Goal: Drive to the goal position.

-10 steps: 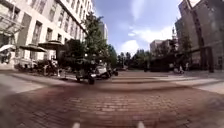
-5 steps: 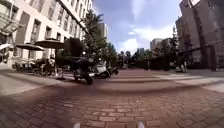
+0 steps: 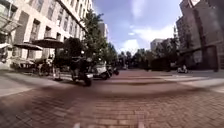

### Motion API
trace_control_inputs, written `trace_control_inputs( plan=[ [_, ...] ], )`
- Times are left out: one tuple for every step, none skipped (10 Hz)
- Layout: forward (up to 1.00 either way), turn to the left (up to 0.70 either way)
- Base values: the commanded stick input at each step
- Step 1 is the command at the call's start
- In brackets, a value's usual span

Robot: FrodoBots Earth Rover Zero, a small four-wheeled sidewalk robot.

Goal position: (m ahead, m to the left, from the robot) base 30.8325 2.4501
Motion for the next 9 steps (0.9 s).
trace_control_inputs(
  plan=[
    [0.7, -0.14],
    [0.7, -0.14],
    [0.7, -0.14],
    [0.7, -0.14],
    [0.7, -0.13],
    [0.7, -0.07],
    [0.7, -0.01],
    [0.7, 0.0],
    [0.7, 0.0]
  ],
)
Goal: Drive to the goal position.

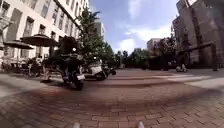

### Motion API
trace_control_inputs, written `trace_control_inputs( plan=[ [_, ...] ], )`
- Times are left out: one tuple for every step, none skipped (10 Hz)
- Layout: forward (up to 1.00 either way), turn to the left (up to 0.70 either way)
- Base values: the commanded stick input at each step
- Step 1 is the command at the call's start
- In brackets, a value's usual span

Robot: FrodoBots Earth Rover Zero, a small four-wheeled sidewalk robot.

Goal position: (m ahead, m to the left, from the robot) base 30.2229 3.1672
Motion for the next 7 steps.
trace_control_inputs(
  plan=[
    [0.7, 0.0],
    [0.7, 0.0],
    [0.7, 0.0],
    [0.7, 0.0],
    [0.7, 0.0],
    [0.7, 0.0],
    [0.7, 0.0]
  ],
)
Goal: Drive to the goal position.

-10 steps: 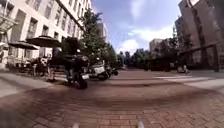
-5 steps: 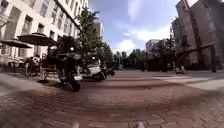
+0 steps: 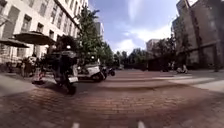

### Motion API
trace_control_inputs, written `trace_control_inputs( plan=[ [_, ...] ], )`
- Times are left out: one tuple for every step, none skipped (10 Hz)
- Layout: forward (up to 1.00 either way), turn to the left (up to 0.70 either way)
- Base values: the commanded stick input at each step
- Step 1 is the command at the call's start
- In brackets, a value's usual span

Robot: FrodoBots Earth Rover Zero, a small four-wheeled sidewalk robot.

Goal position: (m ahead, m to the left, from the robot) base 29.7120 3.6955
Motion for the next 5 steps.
trace_control_inputs(
  plan=[
    [0.7, 0.0],
    [0.7, 0.0],
    [0.7, 0.0],
    [0.7, 0.0],
    [0.7, 0.0]
  ],
)
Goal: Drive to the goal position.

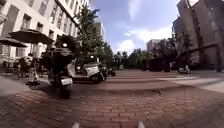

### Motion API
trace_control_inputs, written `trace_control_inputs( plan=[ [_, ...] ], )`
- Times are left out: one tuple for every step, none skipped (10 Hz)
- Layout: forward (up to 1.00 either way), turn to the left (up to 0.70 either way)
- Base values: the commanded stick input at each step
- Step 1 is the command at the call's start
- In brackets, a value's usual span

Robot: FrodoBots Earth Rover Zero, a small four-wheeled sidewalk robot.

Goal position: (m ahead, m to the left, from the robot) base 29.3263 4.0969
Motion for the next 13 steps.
trace_control_inputs(
  plan=[
    [0.7, 0.0],
    [0.7, 0.0],
    [0.7, 0.0],
    [0.7, -0.12],
    [0.7, -0.14],
    [0.7, -0.14],
    [0.7, -0.14],
    [0.7, -0.14],
    [0.7, -0.14],
    [0.7, -0.14],
    [0.7, -0.14],
    [0.7, -0.14],
    [0.7, -0.14]
  ],
)
